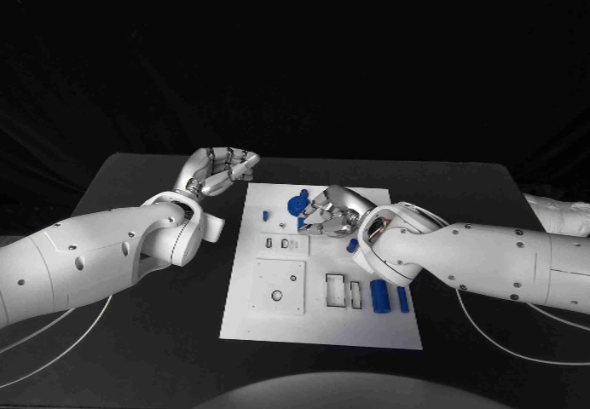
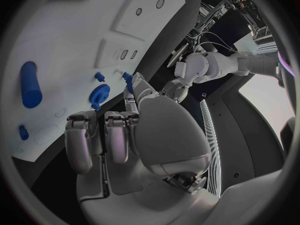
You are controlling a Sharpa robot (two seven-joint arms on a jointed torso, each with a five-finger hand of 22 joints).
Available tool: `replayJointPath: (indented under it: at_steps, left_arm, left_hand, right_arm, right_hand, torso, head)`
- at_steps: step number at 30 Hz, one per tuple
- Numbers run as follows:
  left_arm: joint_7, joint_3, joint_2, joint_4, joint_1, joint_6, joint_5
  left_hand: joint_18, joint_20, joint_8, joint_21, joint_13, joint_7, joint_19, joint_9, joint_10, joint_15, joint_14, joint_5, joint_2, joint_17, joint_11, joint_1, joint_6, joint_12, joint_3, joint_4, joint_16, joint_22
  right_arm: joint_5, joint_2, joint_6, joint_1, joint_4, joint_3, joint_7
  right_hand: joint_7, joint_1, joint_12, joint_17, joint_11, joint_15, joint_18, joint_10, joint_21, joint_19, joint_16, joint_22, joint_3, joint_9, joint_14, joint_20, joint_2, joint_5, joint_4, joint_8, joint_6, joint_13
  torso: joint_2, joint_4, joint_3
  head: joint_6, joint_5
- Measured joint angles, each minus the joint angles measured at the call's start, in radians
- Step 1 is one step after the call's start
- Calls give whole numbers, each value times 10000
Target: Assemble the parts on the task board
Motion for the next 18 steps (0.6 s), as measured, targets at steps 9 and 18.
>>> replayJointPath:
  at_steps: [9,18]
  left_arm:
    - [-3,0,-28,38,0,0,0]
    - [-3,1,-37,42,1,0,0]
  left_hand:
    - [-1,0,38,0,0,0,0,13,0,0,0,52,-2,13,0,132,0,0,-22,22,0,-15]
    - [-2,0,38,0,0,0,0,12,0,0,0,101,-2,24,0,132,0,0,-22,22,0,-24]
  right_arm:
    - [-226,294,15,-228,-185,7,-398]
    - [-321,525,36,-442,-463,7,-603]
  right_hand:
    - [36,0,1,0,70,72,0,-1,0,33,0,-1,-1,-17,0,42,0,56,1,-2,36,-12]
    - [70,-2,5,0,140,144,0,-1,0,38,0,-2,-31,-35,0,110,4,136,-27,-19,70,-12]
  torso:
    - [2,-8,7]
    - [-8,-14,8]
  head:
    - [-78,30]
    - [-128,6]
